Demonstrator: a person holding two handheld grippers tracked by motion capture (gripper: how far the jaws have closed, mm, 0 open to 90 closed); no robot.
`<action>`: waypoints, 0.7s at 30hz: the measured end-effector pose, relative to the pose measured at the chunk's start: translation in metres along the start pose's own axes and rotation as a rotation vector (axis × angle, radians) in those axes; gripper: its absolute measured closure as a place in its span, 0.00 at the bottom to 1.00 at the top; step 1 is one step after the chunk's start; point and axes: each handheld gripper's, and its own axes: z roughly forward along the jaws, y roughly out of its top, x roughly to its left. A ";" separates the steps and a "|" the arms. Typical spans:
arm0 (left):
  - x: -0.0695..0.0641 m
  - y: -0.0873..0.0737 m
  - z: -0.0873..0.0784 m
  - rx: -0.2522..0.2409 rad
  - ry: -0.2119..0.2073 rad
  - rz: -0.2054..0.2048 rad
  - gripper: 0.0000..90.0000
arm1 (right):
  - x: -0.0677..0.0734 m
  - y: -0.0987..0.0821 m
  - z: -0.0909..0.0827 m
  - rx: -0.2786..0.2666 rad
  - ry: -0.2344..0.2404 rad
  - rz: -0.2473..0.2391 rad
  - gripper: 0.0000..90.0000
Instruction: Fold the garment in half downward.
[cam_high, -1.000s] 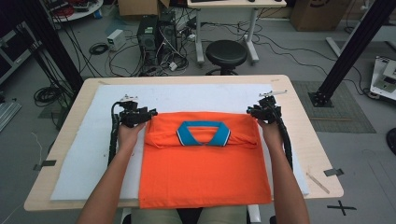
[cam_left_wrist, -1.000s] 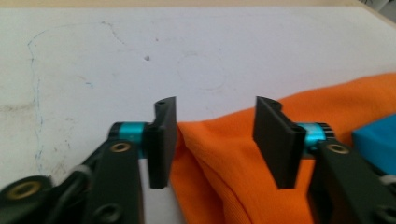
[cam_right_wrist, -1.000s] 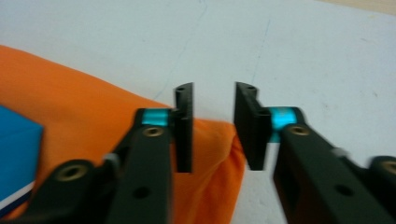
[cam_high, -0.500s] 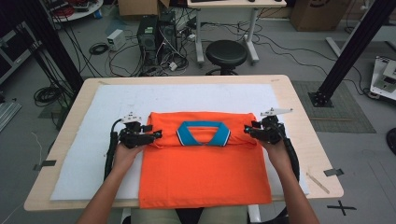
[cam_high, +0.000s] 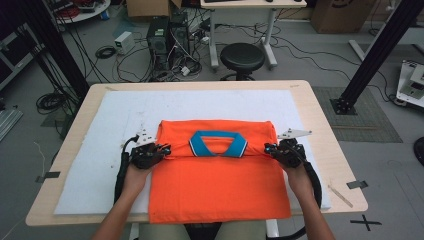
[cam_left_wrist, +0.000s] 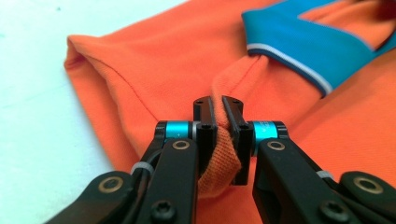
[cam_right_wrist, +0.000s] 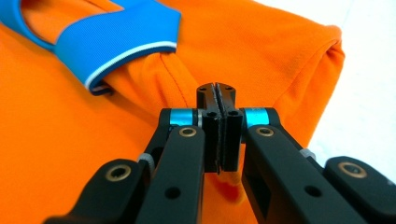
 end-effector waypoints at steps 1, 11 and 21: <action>-0.001 -0.001 -0.003 -0.005 -0.010 0.001 0.94 | 0.001 -0.001 -0.003 -0.006 -0.002 -0.002 1.00; -0.023 -0.012 -0.031 -0.037 -0.085 0.033 0.93 | 0.013 -0.021 -0.040 -0.058 -0.005 -0.014 1.00; -0.041 -0.024 -0.049 0.016 -0.202 0.059 0.90 | 0.025 -0.045 -0.073 -0.061 -0.008 -0.010 0.97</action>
